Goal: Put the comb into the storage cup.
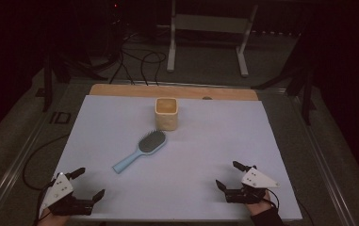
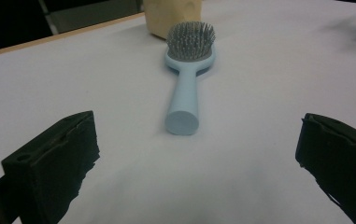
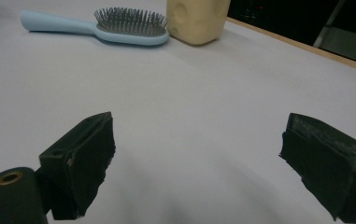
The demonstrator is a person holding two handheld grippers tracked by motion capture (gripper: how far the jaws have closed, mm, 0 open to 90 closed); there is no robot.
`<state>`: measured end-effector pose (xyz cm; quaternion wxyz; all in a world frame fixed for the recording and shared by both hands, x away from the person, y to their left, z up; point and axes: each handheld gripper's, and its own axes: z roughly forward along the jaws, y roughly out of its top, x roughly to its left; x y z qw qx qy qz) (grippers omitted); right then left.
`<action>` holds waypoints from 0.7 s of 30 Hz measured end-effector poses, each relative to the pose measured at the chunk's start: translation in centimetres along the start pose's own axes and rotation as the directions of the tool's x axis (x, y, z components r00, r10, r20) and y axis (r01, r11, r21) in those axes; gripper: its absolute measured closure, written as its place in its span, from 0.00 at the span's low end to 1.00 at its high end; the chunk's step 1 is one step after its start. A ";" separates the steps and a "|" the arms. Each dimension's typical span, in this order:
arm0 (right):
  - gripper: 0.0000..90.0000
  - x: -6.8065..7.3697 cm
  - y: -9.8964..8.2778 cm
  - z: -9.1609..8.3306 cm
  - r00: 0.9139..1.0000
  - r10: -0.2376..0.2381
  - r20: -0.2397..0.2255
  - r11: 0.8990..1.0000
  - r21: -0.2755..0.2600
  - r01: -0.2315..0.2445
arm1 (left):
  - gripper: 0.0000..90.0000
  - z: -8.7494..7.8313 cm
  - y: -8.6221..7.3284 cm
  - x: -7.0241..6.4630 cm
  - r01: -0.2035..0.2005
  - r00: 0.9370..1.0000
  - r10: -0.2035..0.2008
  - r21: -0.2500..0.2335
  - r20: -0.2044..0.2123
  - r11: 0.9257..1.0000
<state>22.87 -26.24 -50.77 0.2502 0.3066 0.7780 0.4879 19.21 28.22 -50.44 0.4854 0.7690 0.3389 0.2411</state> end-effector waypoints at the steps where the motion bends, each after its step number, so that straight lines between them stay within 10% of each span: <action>1: 0.10 0.0 0.0 0.0 1.000 -0.002 0.000 1.000 -0.002 0.002 | 0.00 0.0 0.0 0.0 0.003 1.000 -0.003 0.003 0.000 1.000; 21: 0.10 0.2 0.1 0.1 1.000 -0.002 -0.006 1.000 -0.003 0.002 | 0.00 0.1 0.5 -0.2 -0.011 1.000 0.011 0.014 0.007 1.000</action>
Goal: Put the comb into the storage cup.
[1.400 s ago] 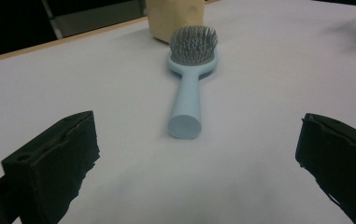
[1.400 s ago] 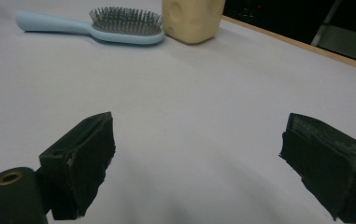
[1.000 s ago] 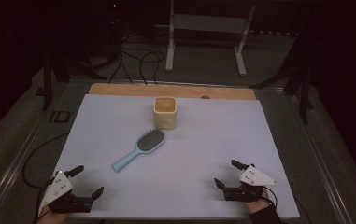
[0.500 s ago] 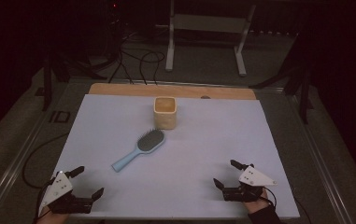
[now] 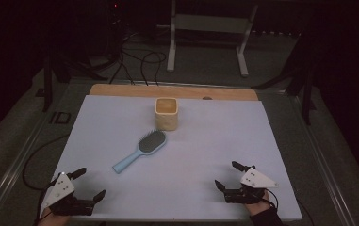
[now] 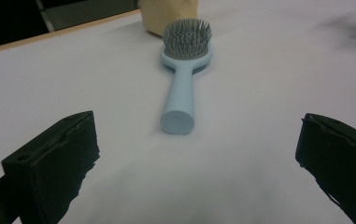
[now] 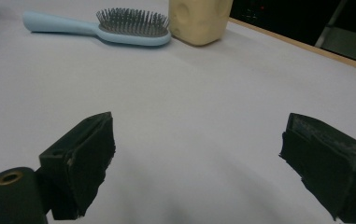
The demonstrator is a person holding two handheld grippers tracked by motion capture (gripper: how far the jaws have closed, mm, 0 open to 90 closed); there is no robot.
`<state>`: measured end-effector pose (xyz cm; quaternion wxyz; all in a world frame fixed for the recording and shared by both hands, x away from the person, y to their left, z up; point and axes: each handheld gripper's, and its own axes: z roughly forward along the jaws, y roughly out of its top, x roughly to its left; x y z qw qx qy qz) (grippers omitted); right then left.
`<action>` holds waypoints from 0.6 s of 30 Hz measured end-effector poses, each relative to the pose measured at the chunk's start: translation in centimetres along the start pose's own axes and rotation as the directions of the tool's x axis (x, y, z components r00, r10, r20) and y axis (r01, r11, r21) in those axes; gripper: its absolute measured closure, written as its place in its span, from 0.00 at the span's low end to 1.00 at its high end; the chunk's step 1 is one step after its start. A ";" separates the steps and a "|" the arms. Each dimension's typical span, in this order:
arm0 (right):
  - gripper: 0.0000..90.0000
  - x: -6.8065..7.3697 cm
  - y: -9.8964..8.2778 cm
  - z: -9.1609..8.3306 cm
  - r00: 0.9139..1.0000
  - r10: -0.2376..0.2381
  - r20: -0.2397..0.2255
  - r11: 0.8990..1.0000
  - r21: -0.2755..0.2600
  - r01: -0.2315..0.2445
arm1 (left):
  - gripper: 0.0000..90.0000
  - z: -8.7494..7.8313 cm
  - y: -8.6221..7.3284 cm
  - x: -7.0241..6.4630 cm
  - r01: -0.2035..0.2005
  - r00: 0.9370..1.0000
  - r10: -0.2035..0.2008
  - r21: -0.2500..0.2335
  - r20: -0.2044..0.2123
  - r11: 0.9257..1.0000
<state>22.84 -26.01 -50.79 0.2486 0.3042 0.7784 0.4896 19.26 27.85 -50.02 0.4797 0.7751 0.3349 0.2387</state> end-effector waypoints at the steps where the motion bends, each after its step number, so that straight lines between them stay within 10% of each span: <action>1: 0.10 0.0 0.0 0.0 1.000 0.001 0.002 1.000 0.001 -0.001 | 0.00 0.0 0.2 0.0 0.001 1.000 -0.001 -0.002 -0.001 1.000; 18: 0.10 0.1 0.1 0.0 1.000 -0.001 0.010 1.000 0.001 0.001 | 0.00 -1.3 3.7 0.3 -0.021 0.999 0.022 0.030 -0.037 0.999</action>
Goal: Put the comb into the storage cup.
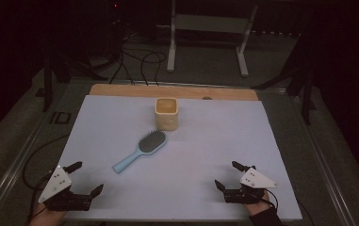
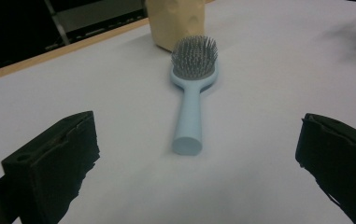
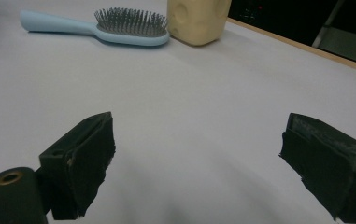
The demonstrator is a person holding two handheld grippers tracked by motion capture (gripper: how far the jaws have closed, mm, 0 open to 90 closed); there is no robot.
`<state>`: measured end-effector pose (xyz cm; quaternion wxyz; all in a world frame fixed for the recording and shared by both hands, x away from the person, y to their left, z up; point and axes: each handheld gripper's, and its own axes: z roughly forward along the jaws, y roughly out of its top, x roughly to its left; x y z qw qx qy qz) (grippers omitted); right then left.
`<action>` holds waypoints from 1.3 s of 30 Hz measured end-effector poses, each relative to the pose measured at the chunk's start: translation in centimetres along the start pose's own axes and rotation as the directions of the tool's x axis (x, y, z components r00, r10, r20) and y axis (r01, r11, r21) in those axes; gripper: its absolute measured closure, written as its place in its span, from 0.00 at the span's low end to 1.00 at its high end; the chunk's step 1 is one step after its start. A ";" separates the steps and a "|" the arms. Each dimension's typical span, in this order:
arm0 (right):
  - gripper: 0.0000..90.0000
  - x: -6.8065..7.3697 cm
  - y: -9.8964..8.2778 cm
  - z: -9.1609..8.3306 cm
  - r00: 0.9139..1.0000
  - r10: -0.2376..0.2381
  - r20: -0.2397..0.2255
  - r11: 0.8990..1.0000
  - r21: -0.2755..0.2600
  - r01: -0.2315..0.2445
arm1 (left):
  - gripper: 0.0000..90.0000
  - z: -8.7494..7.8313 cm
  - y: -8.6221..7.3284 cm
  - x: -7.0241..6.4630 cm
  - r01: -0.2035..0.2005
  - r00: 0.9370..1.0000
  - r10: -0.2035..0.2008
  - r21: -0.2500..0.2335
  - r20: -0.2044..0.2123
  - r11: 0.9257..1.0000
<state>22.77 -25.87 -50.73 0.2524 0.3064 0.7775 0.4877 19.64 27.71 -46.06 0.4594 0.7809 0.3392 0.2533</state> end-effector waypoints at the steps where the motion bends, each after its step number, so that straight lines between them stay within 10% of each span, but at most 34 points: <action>1: 0.10 0.0 0.0 0.0 1.000 0.000 0.000 1.000 0.000 0.000 | 0.00 0.0 0.0 0.0 0.000 1.000 0.000 0.000 0.000 1.000; 39: 0.10 -0.1 0.1 0.1 1.000 0.000 -0.002 1.000 -0.006 0.000 | 0.00 1.8 6.7 1.6 -0.049 0.996 0.043 0.094 0.073 0.994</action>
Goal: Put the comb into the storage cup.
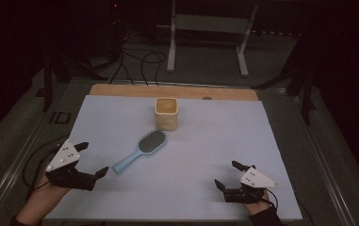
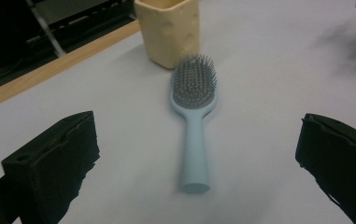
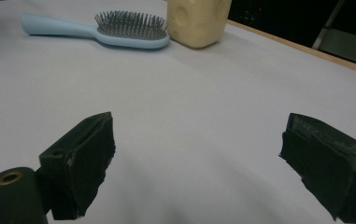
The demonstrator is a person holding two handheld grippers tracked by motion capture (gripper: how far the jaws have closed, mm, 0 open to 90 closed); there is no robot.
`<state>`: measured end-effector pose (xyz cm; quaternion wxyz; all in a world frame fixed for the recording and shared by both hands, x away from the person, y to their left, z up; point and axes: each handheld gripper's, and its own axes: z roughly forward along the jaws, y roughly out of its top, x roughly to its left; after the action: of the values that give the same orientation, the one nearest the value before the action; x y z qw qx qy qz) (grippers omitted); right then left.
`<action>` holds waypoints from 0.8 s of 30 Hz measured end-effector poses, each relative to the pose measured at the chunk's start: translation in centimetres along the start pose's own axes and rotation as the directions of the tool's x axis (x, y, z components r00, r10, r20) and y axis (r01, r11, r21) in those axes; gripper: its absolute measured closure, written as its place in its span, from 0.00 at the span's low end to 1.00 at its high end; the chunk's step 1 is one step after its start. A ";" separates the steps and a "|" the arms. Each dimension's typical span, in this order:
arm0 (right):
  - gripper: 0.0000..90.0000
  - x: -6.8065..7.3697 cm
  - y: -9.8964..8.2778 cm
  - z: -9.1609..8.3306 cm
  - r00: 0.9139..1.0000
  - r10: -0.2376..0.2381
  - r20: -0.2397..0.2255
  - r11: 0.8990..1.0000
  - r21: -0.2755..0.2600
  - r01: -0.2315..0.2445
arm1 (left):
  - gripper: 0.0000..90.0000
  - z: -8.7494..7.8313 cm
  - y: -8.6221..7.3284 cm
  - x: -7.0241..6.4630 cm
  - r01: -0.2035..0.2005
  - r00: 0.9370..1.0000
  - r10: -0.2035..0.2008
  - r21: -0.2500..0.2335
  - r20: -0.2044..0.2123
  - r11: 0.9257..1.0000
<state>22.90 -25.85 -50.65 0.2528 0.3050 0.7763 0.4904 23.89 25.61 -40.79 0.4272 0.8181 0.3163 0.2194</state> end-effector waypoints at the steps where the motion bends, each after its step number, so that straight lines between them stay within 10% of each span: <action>1: 0.10 0.0 0.0 0.0 1.000 0.000 0.000 1.000 0.000 0.000 | 0.00 0.1 0.1 0.1 0.003 1.000 -0.003 -0.006 0.000 1.000; 24: 0.10 0.1 0.1 0.1 1.000 0.001 -0.012 1.000 -0.002 -0.001 | 0.00 4.4 2.5 0.2 -0.001 0.999 -0.004 0.115 0.043 0.993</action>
<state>22.94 -25.64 -50.63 0.2480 0.3021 0.7773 0.4930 27.64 22.17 -41.05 0.3864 0.8455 0.3199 0.1829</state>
